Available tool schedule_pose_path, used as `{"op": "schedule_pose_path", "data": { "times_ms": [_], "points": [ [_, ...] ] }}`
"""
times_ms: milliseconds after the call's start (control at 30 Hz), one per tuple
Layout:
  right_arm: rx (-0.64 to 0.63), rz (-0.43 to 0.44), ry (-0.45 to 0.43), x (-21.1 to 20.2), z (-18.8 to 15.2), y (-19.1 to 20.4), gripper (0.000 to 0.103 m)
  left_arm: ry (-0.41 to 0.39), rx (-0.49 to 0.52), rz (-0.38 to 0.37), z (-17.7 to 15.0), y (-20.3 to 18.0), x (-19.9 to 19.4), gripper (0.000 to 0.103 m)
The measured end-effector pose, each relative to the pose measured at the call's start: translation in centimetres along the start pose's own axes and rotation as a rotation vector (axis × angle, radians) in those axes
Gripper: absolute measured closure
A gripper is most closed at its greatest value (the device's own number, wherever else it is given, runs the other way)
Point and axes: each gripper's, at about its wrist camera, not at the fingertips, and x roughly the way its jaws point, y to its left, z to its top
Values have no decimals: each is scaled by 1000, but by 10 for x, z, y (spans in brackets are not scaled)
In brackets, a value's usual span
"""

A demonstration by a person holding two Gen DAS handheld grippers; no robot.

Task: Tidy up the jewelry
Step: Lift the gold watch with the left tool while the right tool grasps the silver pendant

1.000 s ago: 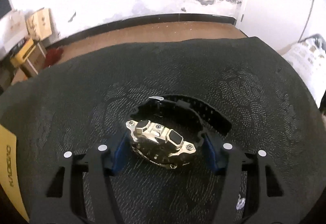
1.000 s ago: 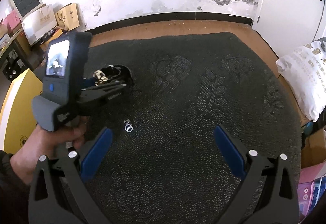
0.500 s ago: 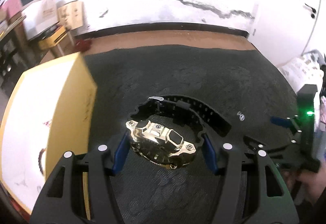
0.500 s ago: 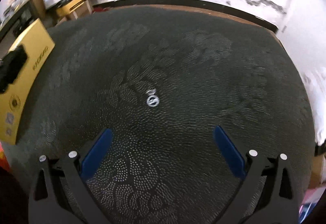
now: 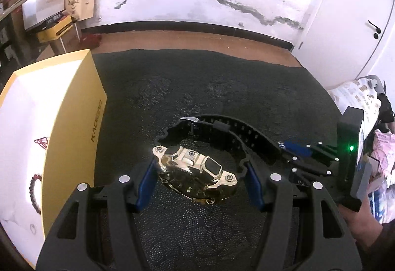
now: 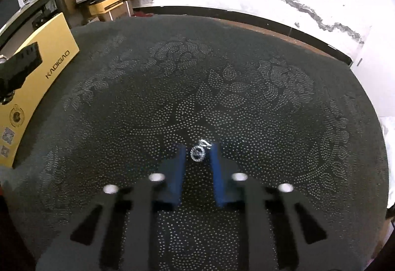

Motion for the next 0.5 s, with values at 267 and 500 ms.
{"op": "schedule_pose_path", "data": {
  "times_ms": [267, 500],
  "points": [
    [52, -11, 11, -11, 0, 3, 101, -6, -7, 32, -5, 10, -8, 42],
    [76, 21, -33, -78, 7, 36, 101, 14, -13, 71, -12, 23, -25, 42]
  ]
}}
